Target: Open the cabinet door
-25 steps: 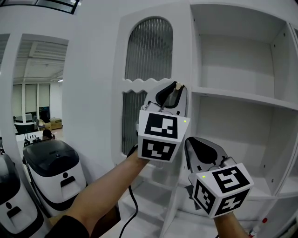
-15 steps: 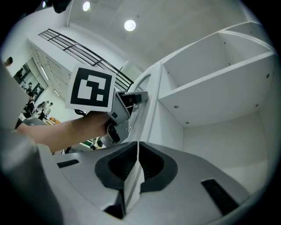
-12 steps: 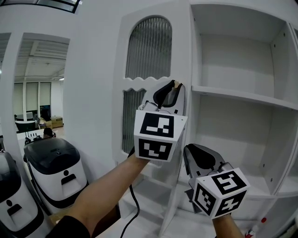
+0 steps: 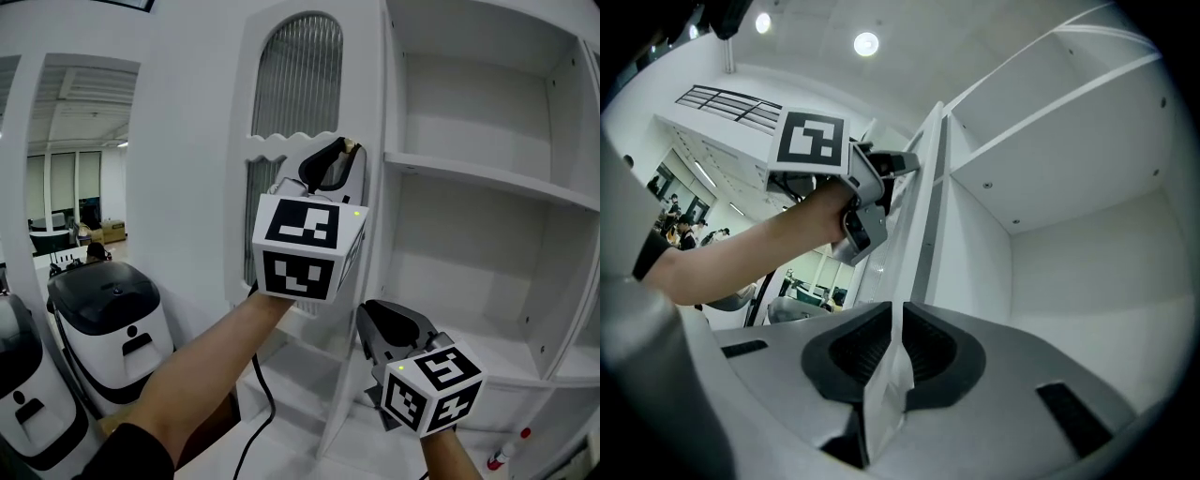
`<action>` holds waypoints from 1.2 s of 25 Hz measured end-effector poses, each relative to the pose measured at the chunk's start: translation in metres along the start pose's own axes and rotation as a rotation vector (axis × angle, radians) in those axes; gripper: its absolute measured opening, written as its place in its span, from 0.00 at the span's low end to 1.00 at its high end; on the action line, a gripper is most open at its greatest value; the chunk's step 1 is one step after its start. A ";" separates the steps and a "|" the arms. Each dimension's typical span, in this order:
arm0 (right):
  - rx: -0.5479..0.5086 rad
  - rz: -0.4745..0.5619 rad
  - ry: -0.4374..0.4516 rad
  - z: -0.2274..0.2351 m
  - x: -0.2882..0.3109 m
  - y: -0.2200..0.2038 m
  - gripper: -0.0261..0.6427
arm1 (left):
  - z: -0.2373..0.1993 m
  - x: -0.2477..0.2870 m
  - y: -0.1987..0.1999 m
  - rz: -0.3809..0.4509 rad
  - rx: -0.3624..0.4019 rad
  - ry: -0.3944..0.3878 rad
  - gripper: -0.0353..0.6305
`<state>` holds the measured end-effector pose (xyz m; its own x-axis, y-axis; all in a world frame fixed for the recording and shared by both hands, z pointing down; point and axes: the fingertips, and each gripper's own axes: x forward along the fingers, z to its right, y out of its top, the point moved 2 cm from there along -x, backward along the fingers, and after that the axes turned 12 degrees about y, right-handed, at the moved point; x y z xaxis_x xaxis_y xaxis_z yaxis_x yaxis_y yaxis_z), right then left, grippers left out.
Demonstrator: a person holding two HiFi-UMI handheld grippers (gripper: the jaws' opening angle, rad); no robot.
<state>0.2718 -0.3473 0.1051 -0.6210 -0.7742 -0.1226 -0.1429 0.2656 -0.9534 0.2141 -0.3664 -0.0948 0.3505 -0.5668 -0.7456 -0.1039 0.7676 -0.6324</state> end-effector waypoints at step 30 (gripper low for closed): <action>0.219 -0.054 0.165 -0.019 0.022 -0.086 0.17 | 0.001 -0.004 0.005 -0.071 0.062 0.064 0.18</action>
<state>0.2562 -0.3760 0.1892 -0.7368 -0.6749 -0.0407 -0.0203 0.0822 -0.9964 0.2131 -0.3600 -0.0949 0.2946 -0.6370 -0.7123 -0.0220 0.7407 -0.6715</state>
